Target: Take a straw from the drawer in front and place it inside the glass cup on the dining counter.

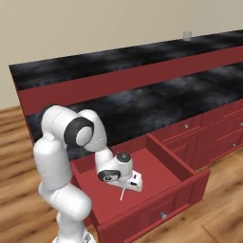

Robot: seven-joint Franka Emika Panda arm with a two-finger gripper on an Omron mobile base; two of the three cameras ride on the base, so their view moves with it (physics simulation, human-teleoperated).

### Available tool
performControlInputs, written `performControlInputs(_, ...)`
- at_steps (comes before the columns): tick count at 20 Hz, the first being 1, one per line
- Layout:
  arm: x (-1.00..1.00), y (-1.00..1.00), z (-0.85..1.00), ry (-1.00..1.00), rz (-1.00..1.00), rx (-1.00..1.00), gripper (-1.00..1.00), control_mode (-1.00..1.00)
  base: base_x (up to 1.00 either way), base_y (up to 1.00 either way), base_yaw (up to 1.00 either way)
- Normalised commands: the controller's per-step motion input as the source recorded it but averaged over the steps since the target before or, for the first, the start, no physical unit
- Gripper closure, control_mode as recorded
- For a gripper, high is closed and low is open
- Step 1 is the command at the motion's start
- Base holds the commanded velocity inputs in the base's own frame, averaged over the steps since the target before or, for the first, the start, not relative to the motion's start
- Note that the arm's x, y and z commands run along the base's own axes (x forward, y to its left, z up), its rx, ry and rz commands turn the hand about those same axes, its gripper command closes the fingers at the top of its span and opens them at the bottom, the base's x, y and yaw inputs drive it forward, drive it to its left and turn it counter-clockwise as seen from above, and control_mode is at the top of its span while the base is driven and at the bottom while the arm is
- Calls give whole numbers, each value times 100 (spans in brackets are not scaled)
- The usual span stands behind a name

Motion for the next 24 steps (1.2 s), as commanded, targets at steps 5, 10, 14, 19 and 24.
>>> performControlInputs(5,-48,0,100,-45,0,0,100,-100,0,0,0)
performControlInputs(10,-15,0,100,-37,0,-1,100,-100,0,0,0)
performControlInputs(14,2,0,100,-31,0,-3,100,-100,0,0,0)
performControlInputs(19,6,0,100,-16,0,-3,100,-100,0,0,0)
performControlInputs(24,6,1,100,-2,0,0,100,-100,0,0,0)
